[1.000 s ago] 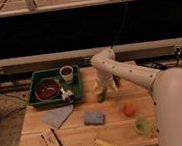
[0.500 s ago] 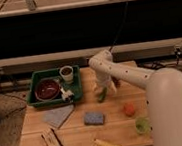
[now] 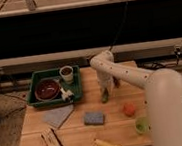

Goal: Place pepper in plastic cup

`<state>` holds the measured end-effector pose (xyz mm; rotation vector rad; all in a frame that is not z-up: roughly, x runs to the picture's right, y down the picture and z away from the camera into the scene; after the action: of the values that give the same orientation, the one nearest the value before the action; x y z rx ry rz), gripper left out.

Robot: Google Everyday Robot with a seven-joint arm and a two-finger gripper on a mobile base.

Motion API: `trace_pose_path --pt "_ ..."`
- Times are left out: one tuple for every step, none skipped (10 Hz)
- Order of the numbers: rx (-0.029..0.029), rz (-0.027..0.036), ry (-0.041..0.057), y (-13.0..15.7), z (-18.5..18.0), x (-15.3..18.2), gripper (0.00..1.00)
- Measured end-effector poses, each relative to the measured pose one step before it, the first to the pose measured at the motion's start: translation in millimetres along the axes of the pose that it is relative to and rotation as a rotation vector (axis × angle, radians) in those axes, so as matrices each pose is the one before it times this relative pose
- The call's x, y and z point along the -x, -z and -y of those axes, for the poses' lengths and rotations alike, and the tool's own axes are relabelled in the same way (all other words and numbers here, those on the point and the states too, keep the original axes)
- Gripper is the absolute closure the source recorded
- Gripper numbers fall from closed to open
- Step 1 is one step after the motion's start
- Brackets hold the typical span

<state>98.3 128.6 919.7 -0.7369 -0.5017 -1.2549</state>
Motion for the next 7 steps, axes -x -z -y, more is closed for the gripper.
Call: trace_pose_path --pt "0.00073 0.00325 -0.00288 -1.49 -2.73 0.42 0.84" --pt "0.00054 0.00157 -0.0022 -0.71 -3.18 0.68 0.93" --pt "-0.00159 0.00145 -0.00167 -0.13 -5.64 2.52 0.99" --pt "-0.002 -0.00114 0.00138 1.16 -3.76 2.36 1.0" --pt "-0.01807 -0.01326 0.00625 10.73 -5.43 4.45 1.0" --pt "-0.01447 -0.0126 0.00844 12.71 -6.24 6.57 1.0" --pt "-0.01718 -0.01511 0.01012 13.85 -8.08 10.31 1.0"
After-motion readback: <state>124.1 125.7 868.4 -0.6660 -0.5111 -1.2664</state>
